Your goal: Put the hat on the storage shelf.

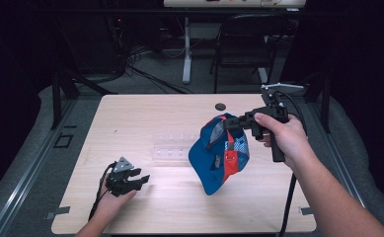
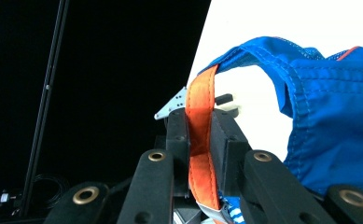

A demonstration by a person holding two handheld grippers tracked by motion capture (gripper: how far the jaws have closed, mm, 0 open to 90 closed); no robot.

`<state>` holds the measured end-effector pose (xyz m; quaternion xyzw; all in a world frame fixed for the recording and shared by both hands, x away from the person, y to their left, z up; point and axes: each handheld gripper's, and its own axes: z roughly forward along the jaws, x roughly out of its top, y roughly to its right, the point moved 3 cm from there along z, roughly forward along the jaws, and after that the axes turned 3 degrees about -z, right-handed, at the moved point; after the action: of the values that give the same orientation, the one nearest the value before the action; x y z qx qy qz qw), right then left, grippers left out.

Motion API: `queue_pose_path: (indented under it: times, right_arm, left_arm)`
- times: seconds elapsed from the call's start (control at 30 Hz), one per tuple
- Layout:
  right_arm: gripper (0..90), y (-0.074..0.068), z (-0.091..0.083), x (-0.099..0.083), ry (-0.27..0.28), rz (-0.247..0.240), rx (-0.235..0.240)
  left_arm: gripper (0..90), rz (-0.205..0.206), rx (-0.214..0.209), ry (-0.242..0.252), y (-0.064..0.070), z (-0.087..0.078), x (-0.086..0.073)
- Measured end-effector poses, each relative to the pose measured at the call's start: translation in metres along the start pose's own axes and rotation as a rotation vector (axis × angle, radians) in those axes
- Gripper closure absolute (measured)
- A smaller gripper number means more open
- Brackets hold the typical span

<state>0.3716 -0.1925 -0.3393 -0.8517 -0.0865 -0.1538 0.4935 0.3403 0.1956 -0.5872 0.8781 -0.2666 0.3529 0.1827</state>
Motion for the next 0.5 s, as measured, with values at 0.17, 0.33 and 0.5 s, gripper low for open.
queue_pose_path:
  times: [0.17, 0.33, 0.5]
  right_arm:
    - [78.7, -0.004, 0.001, 0.009, 0.019, -0.002, -0.003]
    - [78.7, -0.006, 0.002, 0.015, 0.03, -0.007, 0.001]
    - [78.7, -0.007, 0.006, 0.019, 0.034, -0.005, 0.004]
  left_arm:
    - [52.6, 0.006, -0.001, 0.01, 0.002, -0.001, 0.001]
    - [52.6, 0.037, -0.016, 0.051, 0.015, -0.004, 0.006]
    - [52.4, 0.059, -0.032, 0.121, 0.034, -0.01, 0.019]
